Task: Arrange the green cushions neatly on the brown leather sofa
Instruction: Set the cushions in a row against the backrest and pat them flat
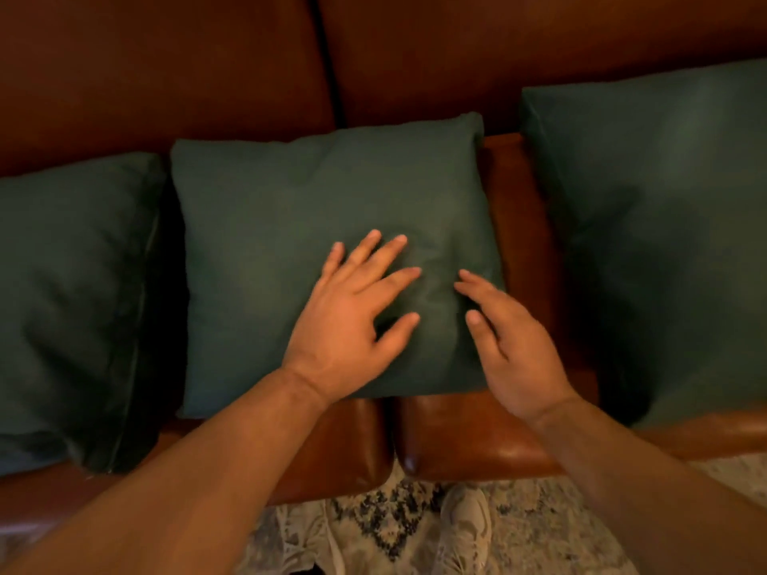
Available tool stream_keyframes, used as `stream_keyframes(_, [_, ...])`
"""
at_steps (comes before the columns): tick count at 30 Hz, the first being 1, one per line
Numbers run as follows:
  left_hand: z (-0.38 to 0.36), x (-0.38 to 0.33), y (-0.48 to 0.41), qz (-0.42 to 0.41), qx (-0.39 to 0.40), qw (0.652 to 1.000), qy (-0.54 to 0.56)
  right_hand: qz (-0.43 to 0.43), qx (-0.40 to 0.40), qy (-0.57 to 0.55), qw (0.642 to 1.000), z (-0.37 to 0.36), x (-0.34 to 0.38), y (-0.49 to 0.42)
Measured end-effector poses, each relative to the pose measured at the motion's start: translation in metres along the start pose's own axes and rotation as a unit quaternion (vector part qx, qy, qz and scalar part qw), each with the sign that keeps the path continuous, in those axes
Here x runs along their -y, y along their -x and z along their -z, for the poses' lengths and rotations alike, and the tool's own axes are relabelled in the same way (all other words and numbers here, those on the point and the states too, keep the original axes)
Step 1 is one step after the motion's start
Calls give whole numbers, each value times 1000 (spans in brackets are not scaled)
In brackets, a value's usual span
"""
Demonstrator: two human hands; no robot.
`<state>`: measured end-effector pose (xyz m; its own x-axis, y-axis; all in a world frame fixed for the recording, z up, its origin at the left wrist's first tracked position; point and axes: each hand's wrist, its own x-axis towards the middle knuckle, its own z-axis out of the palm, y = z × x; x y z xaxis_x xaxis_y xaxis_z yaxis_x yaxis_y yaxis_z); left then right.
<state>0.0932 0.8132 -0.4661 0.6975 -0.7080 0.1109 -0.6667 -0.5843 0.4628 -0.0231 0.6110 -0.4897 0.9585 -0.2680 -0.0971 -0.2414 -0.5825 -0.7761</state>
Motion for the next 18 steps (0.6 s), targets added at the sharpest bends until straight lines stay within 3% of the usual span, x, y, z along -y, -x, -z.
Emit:
stream_keyframes(2, [15, 27, 33, 54, -67, 996, -38, -21, -9, 86, 996, -4, 5, -2])
stream_keyframes(4, [28, 54, 62, 153, -102, 981, -60, -10, -70, 125, 990, -9, 21, -10])
stream_keyframes(7, [42, 86, 84, 345, -142, 927, 51, 90, -61, 131, 985, -27, 58, -23])
stream_keyframes(8, [45, 94, 87, 413, -162, 887, 127, 111, -21, 145, 983, -34, 66, -24])
stream_keyframes(10, [52, 107, 89, 539, -174, 773, 285, 87, 40, 203, 974, -47, 72, -23])
stream_keyframes(11, [56, 114, 91, 581, -152, 718, 352, 66, 37, 234, 969, -51, 72, -23])
stream_keyframes(12, [58, 120, 94, 600, -124, 688, 388, 54, 17, 253, 966, -52, 72, -22])
stream_keyframes(15, [60, 133, 102, 585, -67, 718, 371, 88, -50, 248, 964, -62, 87, -26])
stream_keyframes(18, [60, 134, 107, 566, -68, 737, 364, 134, 37, 325, 936, -88, 99, -18])
